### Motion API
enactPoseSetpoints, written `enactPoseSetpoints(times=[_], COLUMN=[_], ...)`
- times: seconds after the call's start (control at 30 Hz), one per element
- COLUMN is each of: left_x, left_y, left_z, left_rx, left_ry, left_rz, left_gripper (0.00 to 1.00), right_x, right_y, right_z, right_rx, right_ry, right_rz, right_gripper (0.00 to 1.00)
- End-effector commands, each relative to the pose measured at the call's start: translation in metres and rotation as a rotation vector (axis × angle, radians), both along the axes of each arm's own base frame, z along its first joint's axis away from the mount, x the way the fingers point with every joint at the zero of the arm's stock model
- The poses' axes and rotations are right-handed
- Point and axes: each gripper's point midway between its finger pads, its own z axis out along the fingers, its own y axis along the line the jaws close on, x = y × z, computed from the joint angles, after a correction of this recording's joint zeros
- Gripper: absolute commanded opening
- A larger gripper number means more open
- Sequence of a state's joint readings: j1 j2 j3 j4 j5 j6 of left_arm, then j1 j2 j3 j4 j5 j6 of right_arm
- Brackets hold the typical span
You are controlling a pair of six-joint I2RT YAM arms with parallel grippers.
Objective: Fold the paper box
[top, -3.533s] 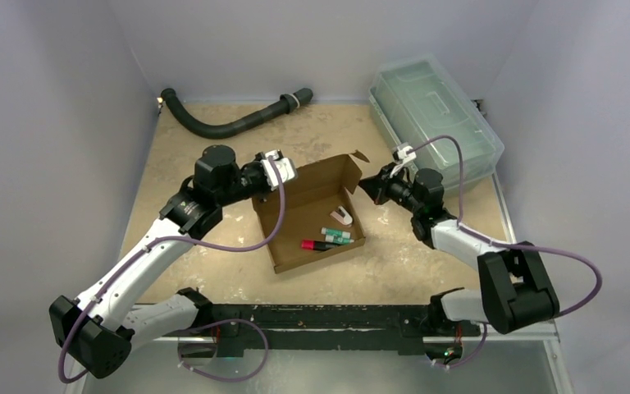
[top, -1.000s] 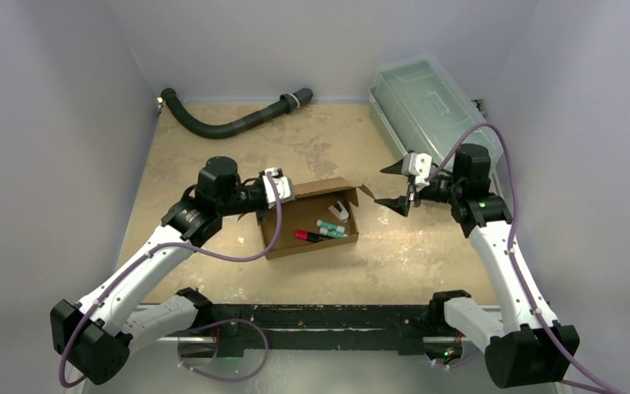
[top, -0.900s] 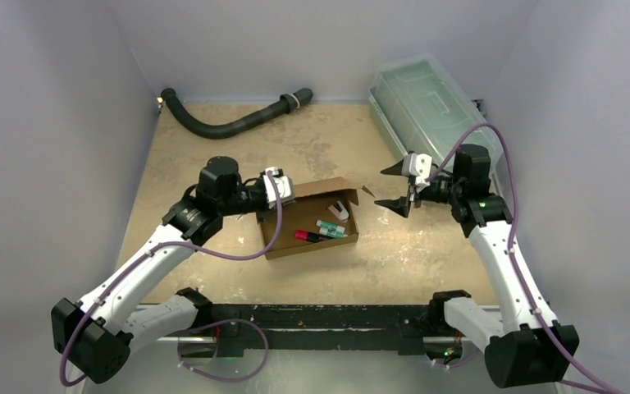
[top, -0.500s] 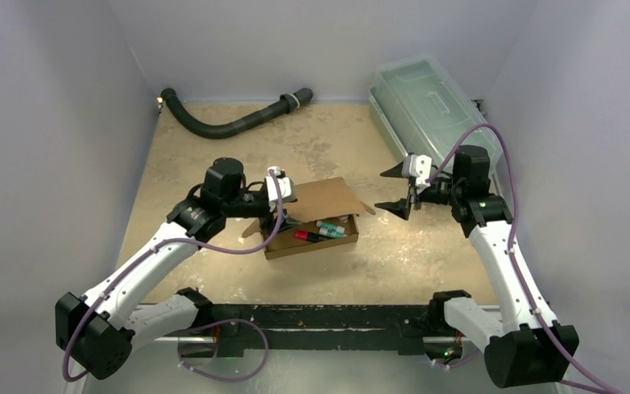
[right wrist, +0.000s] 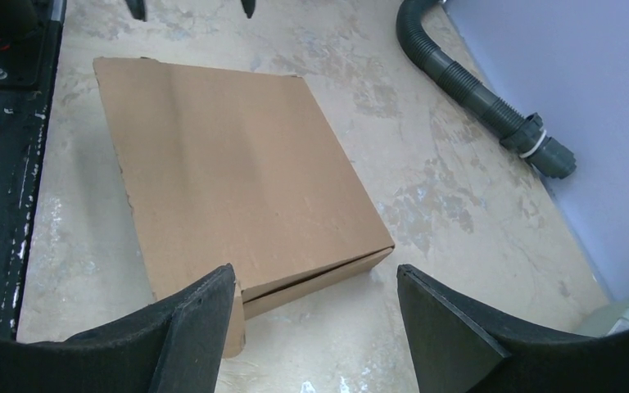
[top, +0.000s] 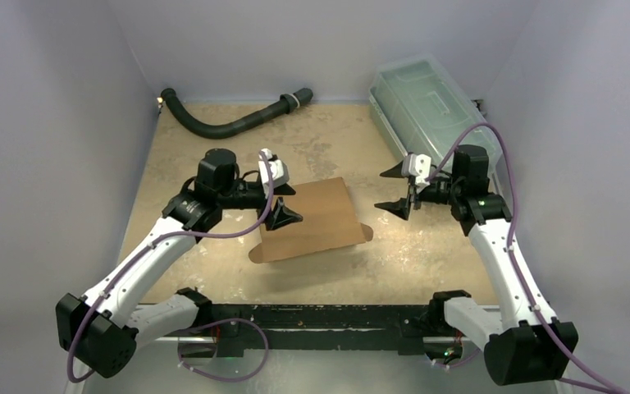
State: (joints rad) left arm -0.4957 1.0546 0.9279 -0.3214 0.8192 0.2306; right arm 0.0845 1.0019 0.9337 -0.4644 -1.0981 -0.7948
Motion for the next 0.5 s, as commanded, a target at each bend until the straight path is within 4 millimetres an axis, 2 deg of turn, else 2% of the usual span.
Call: enactPoseSetpoints(times=[0.0,0.17,0.27,0.37,0.47], left_x=[0.035,0.052,0.057,0.060,0.061], left_y=[0.004,-0.008,-0.009,-0.005,0.001], left_z=[-0.001,-0.047,-0.075,-0.102,-0.126], left_rx=[-0.007,0.051,0.134,0.213,0.289], left_ry=[0.037,0.241,0.304,0.339,0.376], left_rz=[0.163,0.211,0.268,0.320,0.363], left_gripper=[0.61,0.30,0.21,0.13,0.08], right_x=[-0.001,0.005,0.011,0.016,0.022], right_y=[0.003,0.007,0.020,0.039,0.053], right_z=[0.009,-0.006,-0.023,-0.046,-0.074], right_rx=[0.017,0.057,0.051,-0.005,-0.072], right_ry=[-0.007,0.086,0.149,0.197,0.258], right_rz=[0.033,0.020,0.007,0.002,-0.013], right_gripper=[0.74,0.65,0.50,0.38,0.22])
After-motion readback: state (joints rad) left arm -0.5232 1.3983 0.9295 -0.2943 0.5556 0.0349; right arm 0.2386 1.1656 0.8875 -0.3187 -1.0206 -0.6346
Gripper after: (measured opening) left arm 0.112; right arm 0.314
